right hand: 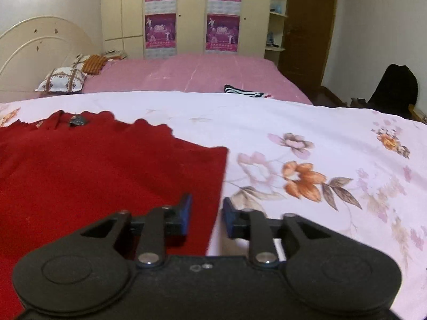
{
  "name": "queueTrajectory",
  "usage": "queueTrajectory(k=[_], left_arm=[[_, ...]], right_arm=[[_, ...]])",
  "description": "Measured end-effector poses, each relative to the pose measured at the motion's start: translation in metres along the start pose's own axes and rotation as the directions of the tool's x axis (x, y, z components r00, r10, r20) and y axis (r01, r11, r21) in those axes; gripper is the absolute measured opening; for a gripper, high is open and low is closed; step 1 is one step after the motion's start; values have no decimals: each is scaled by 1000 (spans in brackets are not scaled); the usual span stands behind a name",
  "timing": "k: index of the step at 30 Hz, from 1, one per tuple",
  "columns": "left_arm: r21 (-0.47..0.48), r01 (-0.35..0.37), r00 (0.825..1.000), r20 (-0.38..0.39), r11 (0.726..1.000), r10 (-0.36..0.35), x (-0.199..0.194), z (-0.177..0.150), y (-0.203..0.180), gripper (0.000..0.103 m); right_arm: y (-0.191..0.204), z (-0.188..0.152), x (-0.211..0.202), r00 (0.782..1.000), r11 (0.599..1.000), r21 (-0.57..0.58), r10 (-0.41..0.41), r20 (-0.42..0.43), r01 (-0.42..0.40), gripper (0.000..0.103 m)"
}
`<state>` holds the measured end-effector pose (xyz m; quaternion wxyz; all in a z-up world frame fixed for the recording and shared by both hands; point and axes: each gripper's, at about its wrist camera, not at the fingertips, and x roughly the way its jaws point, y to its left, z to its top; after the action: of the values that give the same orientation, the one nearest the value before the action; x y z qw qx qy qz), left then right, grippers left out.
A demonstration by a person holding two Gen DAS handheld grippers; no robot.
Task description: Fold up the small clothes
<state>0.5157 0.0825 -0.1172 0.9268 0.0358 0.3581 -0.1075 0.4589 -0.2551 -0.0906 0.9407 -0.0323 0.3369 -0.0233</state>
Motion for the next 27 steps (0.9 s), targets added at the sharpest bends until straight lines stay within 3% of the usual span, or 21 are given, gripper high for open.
queueTrajectory(k=[2,5,7,11,13,17,19,20,23,27], left_arm=[[-18,-48,999,20,999,49,-14,0,-2,91],[-83,47,995,96,995,-39,-41,0,-13,91],[-28,84,993,91,996,-81,-42,-3,-43,91],[17,68,997,19,998,-68,-23,-17,-80,92],[8,72,997,34,997,-72,-21,-22,-76,95],[22,47,998,50,999,-48,-39,-17,-73,95],[-8,63,995,84,998,-62,-50,-19,-65,95],[-14,52,997,62,999,-51,-48,-23,-62,95],[12,30,998,47,999,-31,-38,-34,-59,97],[10,22,998,58,1000,-22,-41,-35,-60,98]], right_arm=[[3,3,-4,1000,1000,-6,-14,-5,14,26],[11,9,-30,998,1000,5,9,60,-9,26],[29,7,-41,992,996,-7,87,92,-86,27],[80,-6,-44,983,977,-141,169,76,-157,30],[93,-18,-32,992,968,-224,125,25,-116,33],[78,-10,-36,992,981,-145,129,11,-126,35],[72,-7,-51,990,983,-144,125,62,-115,37],[72,-9,-56,989,982,-150,128,79,-115,37],[76,-23,-44,996,978,-190,92,1,-90,37],[74,-24,-45,995,980,-179,95,17,-91,38]])
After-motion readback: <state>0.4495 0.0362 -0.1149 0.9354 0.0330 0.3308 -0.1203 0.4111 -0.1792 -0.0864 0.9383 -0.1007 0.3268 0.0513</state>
